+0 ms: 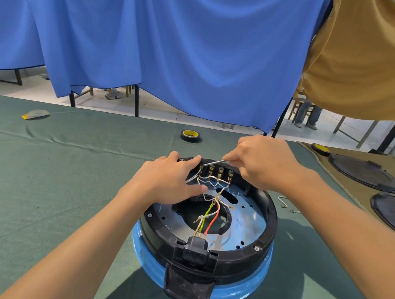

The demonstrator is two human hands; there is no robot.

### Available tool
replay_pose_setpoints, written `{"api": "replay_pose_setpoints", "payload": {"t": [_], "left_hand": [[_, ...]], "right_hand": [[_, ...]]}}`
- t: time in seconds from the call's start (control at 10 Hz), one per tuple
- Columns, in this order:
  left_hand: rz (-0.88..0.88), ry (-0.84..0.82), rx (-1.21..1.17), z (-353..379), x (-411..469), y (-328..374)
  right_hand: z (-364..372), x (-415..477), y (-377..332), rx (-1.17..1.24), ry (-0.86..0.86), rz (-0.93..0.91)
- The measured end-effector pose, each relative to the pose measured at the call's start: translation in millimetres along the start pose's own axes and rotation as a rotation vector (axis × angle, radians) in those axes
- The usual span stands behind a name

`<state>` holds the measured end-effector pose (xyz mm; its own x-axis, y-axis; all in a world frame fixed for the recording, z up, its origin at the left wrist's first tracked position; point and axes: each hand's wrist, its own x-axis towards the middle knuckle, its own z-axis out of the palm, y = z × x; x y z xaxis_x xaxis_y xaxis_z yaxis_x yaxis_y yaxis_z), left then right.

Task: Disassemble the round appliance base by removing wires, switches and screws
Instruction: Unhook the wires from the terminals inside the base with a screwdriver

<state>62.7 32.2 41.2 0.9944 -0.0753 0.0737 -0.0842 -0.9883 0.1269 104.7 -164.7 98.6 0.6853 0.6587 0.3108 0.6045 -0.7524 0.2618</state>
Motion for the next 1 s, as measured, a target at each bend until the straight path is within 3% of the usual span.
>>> {"api": "replay_pose_setpoints", "payload": {"t": [0.4, 0.5, 0.7, 1.0], "left_hand": [[-0.007, -0.01, -0.007, -6, -3, 2], [-0.007, -0.009, -0.012, -6, -3, 1], [-0.003, -0.002, -0.011, -5, -3, 0], [-0.008, 0.023, 0.001, -2, -1, -1]], "right_hand": [[-11, 49, 33, 0.267, -0.346, -0.011], [-7, 46, 34, 0.352, -0.33, 0.023], [-2, 13, 21, 0.225, -0.162, -0.002], [2, -4, -5, -0.01, -0.101, -0.087]]}}
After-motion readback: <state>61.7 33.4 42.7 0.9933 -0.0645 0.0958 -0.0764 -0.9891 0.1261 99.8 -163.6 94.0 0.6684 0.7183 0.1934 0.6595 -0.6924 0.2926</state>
